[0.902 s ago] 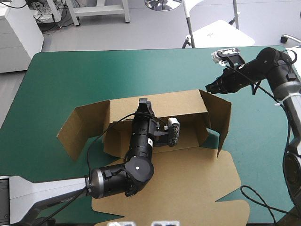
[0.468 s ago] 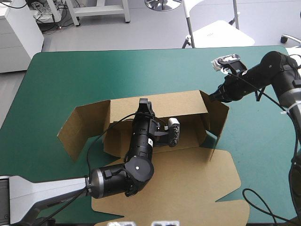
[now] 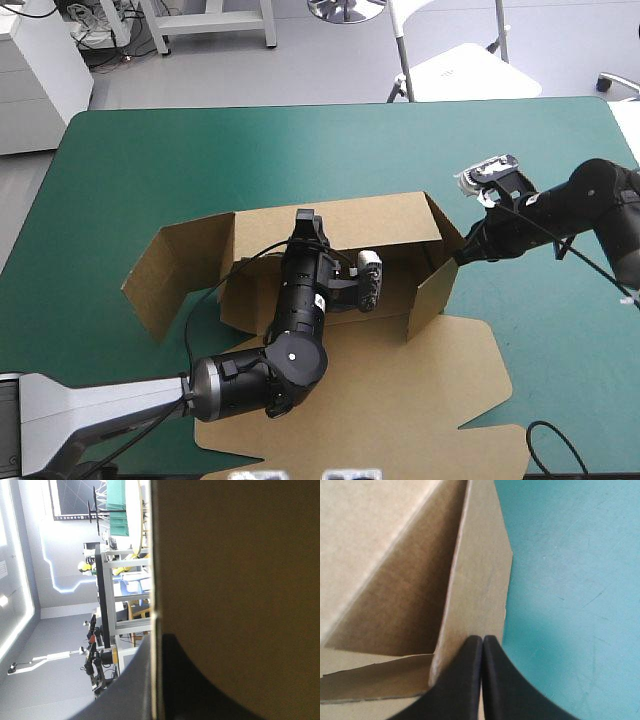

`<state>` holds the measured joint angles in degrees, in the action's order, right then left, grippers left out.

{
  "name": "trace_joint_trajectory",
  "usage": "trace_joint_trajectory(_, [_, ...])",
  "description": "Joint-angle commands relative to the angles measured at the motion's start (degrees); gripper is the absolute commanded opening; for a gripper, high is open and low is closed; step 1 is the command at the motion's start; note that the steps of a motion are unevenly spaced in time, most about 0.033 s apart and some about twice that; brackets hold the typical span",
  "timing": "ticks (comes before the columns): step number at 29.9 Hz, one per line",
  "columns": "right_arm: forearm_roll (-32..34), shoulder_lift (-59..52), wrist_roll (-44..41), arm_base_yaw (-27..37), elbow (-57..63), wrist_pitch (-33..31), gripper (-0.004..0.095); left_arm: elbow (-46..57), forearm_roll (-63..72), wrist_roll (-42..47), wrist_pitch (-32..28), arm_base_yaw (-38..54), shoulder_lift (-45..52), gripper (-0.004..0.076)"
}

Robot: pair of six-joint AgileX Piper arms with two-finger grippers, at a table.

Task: Fold the box

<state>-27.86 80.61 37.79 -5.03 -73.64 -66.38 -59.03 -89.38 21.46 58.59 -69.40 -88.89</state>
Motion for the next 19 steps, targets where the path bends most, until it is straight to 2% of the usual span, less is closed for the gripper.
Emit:
trace_joint_trajectory(1, [-2.4,-4.9,3.1,0.1,2.8,5.6,-0.0019,-1.4,-3.4,0.2,1.8,-0.3,2.5,-0.001])
trace_joint_trajectory(8, [-5.7,-9.3,9.7,0.1,10.9,10.8,-0.0019,-1.4,-3.4,0.2,1.6,-0.3,2.5,-0.001])
trace_joint_trajectory(16, [-7.7,-9.3,13.9,0.1,12.3,7.6,-0.0006,-1.4,-3.4,0.2,1.6,-0.3,2.5,-0.001])
trace_joint_trajectory(19, [-7.6,-9.3,14.3,0.1,12.3,7.3,0.0039,-1.4,-3.4,0.2,1.6,-0.3,2.5,-0.001])
